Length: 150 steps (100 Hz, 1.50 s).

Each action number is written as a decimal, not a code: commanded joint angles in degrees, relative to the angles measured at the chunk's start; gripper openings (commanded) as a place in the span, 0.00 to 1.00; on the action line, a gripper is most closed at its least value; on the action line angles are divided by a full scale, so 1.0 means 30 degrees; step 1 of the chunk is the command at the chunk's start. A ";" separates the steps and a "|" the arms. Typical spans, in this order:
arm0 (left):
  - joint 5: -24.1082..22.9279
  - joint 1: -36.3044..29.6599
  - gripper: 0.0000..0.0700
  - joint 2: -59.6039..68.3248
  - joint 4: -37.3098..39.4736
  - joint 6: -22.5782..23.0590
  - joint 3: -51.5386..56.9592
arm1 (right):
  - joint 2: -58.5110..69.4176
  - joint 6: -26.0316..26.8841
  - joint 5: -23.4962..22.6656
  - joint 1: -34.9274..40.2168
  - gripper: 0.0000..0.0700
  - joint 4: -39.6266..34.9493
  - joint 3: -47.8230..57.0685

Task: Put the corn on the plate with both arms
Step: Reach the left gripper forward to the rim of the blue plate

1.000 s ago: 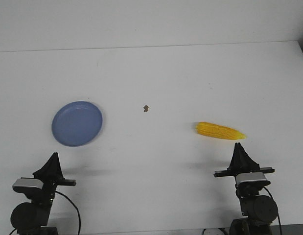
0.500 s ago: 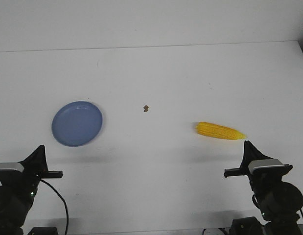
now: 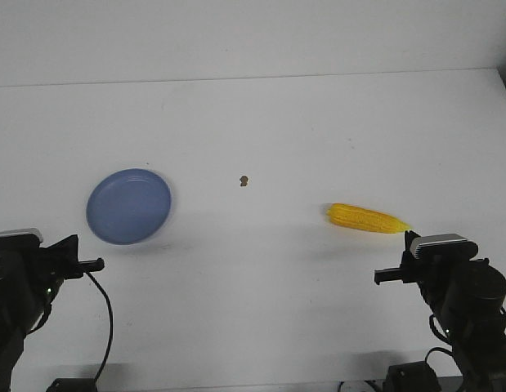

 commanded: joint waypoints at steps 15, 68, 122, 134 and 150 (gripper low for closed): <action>0.0029 -0.0022 0.02 -0.0321 0.0510 -0.0117 0.0372 | 0.0036 0.0270 -0.0066 0.0022 0.06 0.0291 0.0401; 0.0015 -0.0022 0.83 -0.0670 0.0554 -0.0248 0.0379 | 0.0036 0.0270 -0.0058 0.0015 0.72 0.0299 0.0401; 0.1494 0.3446 0.83 0.9712 -0.0867 -0.1319 0.3730 | 0.0051 0.0270 -0.0058 0.0015 0.72 0.0291 0.0401; 0.2368 0.4532 0.83 1.2327 -0.0233 -0.1202 0.3730 | 0.0051 0.0262 -0.0058 0.0015 0.72 0.0291 0.0393; 0.4153 0.5282 0.83 1.4812 0.0605 -0.0962 0.3730 | 0.0051 0.0270 -0.0058 0.0022 0.72 0.0284 0.0401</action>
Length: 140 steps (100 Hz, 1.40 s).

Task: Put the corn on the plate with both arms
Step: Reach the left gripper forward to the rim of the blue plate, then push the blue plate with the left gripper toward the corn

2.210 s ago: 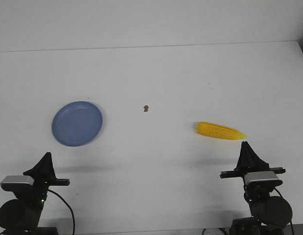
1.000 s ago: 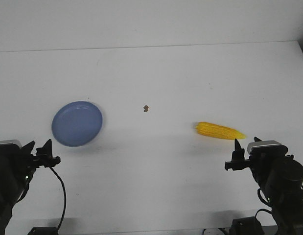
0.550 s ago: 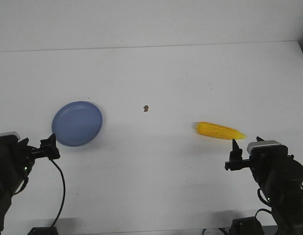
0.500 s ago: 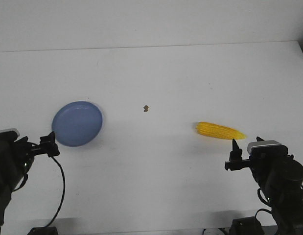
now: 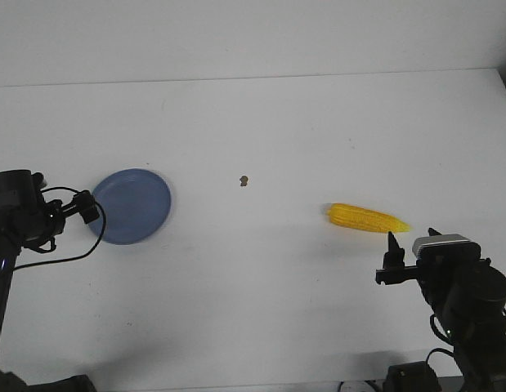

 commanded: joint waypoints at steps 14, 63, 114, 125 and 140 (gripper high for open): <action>0.0095 0.0051 0.83 0.2120 0.1115 0.0248 0.0335 | 0.0066 0.0197 -0.0058 0.0022 0.72 0.0168 0.0350; -0.0940 -0.0160 0.83 0.5574 0.2812 0.0299 0.0335 | 0.0066 0.0197 -0.0058 0.0022 0.72 0.0168 0.0350; -0.0707 -0.0903 0.01 0.5909 0.3220 0.0546 0.0335 | 0.0066 0.0204 -0.0058 0.0015 0.72 0.0168 0.0350; 0.0401 -0.0656 0.01 0.5770 0.2907 0.0612 0.0335 | 0.0066 0.0197 -0.0058 0.0015 0.72 0.0168 0.0350; 0.4029 -0.0197 0.01 0.5224 0.2492 0.0663 0.0335 | 0.0066 0.0197 -0.0058 0.0022 0.72 0.0168 0.0350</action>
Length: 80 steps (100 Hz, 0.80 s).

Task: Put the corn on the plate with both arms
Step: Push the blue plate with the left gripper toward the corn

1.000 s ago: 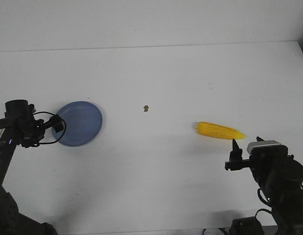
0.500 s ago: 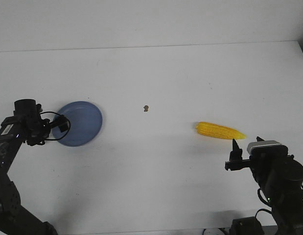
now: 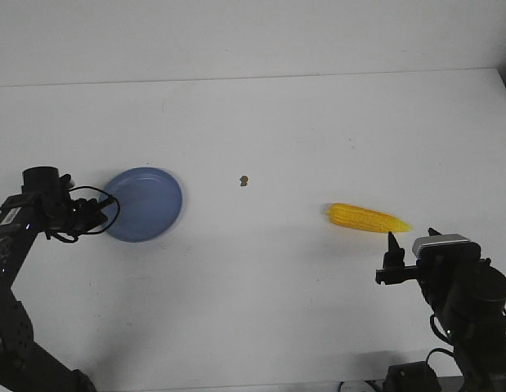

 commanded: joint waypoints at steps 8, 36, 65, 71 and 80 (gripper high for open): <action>0.1610 0.0058 0.01 -0.0787 -0.0503 0.0466 0.0284 | 0.0066 0.0204 -0.0058 0.0022 0.72 0.0168 0.0350; 0.2244 -0.2018 0.01 -0.3198 -0.0765 0.0219 0.0284 | 0.0066 0.0197 -0.0058 0.0022 0.72 0.0168 0.0350; 0.2237 -0.6229 0.01 -0.3045 -0.0663 0.0226 0.0284 | 0.0066 0.0204 -0.0058 0.0022 0.72 0.0175 0.0350; 0.2229 -0.7104 0.01 -0.2987 -0.0481 0.0226 0.0284 | 0.0066 0.0204 -0.0058 0.0022 0.72 0.0175 0.0350; 0.1931 -0.8291 0.01 -0.2718 0.0015 -0.0131 0.0284 | 0.0066 0.0197 -0.0058 0.0022 0.72 0.0175 0.0350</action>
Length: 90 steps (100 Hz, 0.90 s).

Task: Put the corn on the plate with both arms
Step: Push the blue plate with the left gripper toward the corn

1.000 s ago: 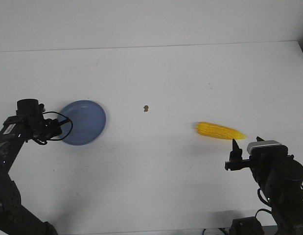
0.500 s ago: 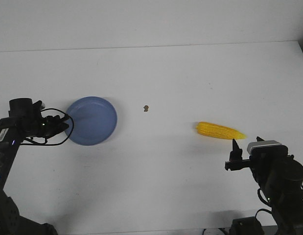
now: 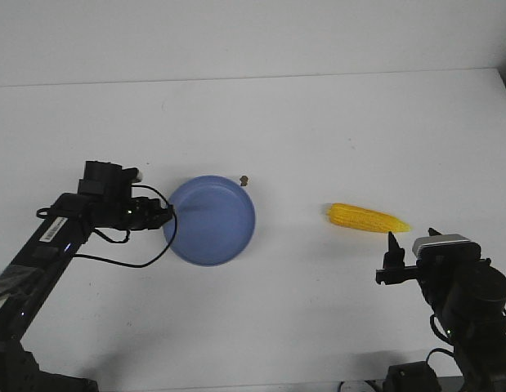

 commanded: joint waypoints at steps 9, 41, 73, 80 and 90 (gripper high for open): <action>-0.0175 -0.1392 0.01 0.1100 0.0721 -0.0721 0.0291 | 0.0066 0.0197 -0.0058 0.0015 0.72 0.0175 0.0350; -0.0095 -0.3453 0.01 0.3912 0.0867 -0.0947 0.0291 | 0.0066 0.0197 -0.0058 0.0022 0.72 0.0168 0.0350; 0.0117 -0.3942 0.15 0.5085 0.0962 -0.1071 0.0291 | 0.0066 0.0197 -0.0058 0.0015 0.72 0.0168 0.0350; 0.0109 -0.3934 0.41 0.5078 0.0911 -0.1202 0.0291 | 0.0066 0.0204 -0.0058 0.0015 0.72 0.0168 0.0350; 0.0102 -0.3912 0.61 0.5078 0.0823 -0.1217 0.0291 | 0.0066 0.0197 -0.0058 0.0015 0.72 0.0168 0.0350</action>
